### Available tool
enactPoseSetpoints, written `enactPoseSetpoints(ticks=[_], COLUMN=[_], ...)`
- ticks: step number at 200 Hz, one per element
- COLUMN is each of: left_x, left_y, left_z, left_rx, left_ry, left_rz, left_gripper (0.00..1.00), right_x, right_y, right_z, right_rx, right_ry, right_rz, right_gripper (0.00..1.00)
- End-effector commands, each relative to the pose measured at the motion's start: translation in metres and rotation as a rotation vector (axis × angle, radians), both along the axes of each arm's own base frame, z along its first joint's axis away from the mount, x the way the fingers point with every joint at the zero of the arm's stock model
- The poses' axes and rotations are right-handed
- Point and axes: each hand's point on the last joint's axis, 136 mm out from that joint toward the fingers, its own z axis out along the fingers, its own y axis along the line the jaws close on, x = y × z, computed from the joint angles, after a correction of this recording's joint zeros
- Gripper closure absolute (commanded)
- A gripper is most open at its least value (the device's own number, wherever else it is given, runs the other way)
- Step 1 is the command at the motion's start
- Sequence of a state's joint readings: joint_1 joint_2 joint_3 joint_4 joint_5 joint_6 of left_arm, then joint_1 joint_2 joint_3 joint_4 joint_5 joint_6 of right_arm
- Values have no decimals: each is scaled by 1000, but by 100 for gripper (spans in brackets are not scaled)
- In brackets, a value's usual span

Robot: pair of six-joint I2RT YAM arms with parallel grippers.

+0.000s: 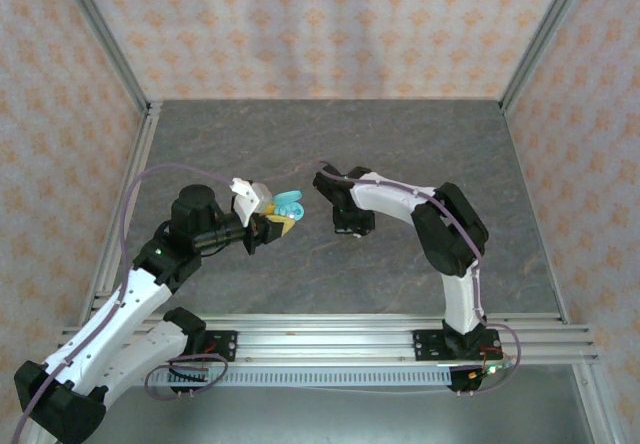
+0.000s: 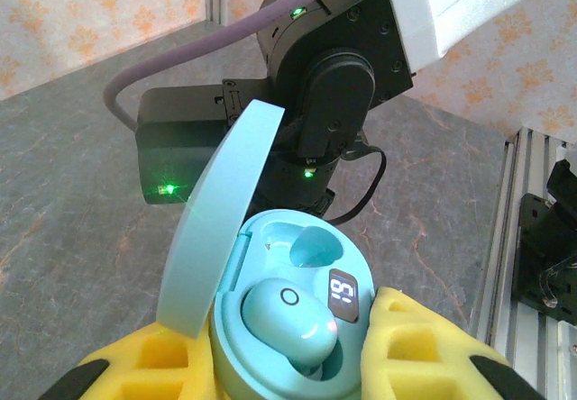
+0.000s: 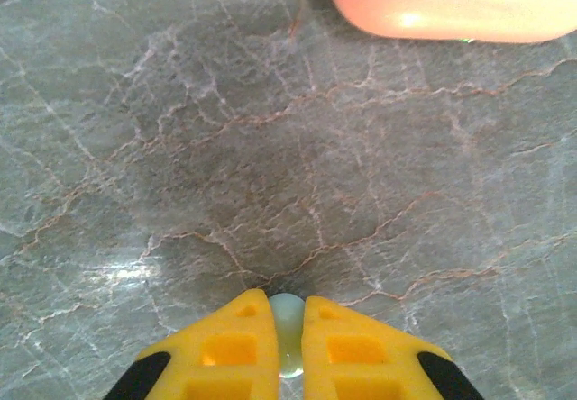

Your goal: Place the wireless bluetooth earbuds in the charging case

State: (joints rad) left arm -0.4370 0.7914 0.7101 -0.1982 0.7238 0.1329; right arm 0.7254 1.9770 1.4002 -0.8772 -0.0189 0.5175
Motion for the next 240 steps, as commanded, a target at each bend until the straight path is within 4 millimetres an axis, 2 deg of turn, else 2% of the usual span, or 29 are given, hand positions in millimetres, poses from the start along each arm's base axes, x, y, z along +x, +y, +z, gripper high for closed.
enactPoseSetpoints(ticks=[1, 24, 67, 91, 112, 136, 189, 217, 240], left_x=[-3, -3, -2, -1, 0, 2, 5, 5, 5], left_y=[0, 0, -2, -4, -6, -8, -14, -16, -17], left_z=[6, 8, 14, 17, 20, 23, 30, 35, 38], left_rx=[1, -7, -29, -38, -48, -61, -76, -92, -102], left_ry=[-27, -29, -33, -36, -36, -33, -28, -28, -26], left_rz=[-5, -6, -8, -12, -20, -27, -49, -58, -62], left_gripper=[87, 87, 87, 87, 87, 87, 87, 87, 87], right_x=[-2, -2, -10, -17, -26, -36, -65, -74, -80], right_y=[-9, -6, 16, 32, 46, 51, 60, 67, 76], right_z=[25, 45, 88, 123, 162, 202, 268, 292, 301], right_rx=[-3, 46, 225, 374, 528, 657, 896, 970, 1003], right_ry=[-32, -60, -84, -117, -164, -236, -321, -364, -374], right_rz=[11, 20, 67, 104, 148, 185, 289, 350, 398], right_gripper=[90, 91, 92, 92, 92, 93, 94, 94, 94])
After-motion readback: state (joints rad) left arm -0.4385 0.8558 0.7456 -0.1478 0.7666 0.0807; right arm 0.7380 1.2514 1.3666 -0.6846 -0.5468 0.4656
